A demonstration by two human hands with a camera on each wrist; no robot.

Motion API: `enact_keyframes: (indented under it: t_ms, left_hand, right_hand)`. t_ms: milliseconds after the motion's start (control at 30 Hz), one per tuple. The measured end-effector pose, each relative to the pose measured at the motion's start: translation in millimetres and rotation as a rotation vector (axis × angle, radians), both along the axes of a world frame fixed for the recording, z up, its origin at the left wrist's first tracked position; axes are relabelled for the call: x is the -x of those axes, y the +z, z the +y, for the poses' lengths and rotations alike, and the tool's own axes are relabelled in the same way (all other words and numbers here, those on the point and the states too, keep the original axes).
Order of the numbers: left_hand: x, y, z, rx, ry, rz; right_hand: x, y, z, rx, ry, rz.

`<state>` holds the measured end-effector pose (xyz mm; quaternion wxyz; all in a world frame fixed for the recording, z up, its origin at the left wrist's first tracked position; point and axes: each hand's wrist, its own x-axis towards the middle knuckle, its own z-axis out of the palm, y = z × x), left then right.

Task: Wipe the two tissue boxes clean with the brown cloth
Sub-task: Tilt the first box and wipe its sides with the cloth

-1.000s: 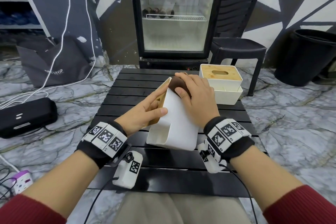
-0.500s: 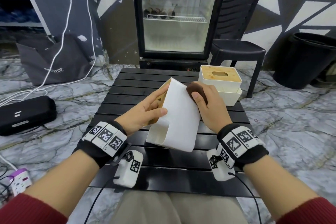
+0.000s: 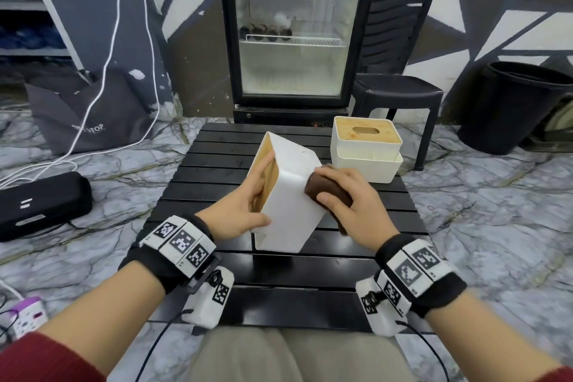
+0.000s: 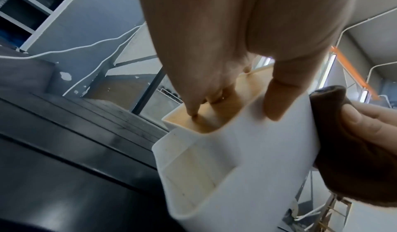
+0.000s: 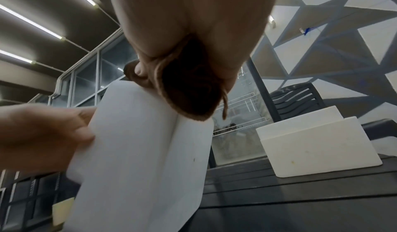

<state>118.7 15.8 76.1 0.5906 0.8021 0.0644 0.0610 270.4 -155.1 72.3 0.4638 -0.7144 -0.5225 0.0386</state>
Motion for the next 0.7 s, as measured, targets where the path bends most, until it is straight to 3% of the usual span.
enact_keyframes:
  t_ms: [233,433,700]
  left_hand:
    - [-3,2,-4,0.251,0.147,-0.091]
    - [-2,2,3,0.191,0.221,-0.019]
    - [0,2,15,0.147,0.196,0.052]
  right_hand:
    - [14,-13,0,0.055,0.048,-0.05]
    - [23,-8,-3,0.151,0.071,-0.245]
    - [24,-7,-3,0.113,0.064,-0.186]
